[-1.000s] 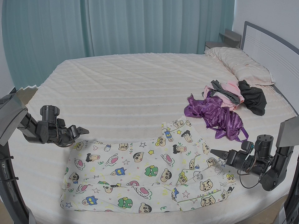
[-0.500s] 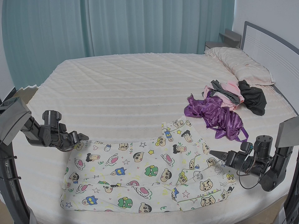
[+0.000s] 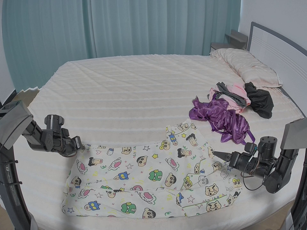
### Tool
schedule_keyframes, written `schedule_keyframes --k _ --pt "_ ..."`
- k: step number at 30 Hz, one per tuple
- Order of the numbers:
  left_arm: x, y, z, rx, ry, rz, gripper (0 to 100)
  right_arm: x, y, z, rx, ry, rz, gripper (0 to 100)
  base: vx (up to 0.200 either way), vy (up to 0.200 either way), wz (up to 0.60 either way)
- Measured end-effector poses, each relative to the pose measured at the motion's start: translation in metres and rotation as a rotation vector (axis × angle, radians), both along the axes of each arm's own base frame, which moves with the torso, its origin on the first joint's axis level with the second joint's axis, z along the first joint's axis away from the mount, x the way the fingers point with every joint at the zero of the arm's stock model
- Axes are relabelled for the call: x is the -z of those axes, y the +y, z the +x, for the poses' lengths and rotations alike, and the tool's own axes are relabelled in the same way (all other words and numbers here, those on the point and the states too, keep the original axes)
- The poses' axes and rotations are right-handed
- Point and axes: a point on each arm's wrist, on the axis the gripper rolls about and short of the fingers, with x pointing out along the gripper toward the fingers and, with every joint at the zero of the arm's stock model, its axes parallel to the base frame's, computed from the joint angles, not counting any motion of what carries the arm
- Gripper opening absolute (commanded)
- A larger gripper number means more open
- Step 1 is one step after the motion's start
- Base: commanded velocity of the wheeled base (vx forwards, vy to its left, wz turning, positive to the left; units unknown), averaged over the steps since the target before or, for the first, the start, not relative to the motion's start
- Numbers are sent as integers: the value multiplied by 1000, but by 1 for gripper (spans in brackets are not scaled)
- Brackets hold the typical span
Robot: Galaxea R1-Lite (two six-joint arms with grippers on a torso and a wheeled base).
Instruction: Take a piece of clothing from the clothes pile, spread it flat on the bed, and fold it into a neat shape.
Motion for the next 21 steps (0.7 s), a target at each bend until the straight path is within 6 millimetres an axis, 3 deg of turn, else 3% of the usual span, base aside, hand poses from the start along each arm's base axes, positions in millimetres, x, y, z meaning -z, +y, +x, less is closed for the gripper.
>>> schedule_keyframes --k 8,21 --pt "-10 0 -2 -4 -6 0 0 -4 12 42 -11 49 -16 100 0 0 0" --pt "-37 -1 -14 -6 -10 4 0 -33 35 128 -14 51 -101 100 0 0 0"
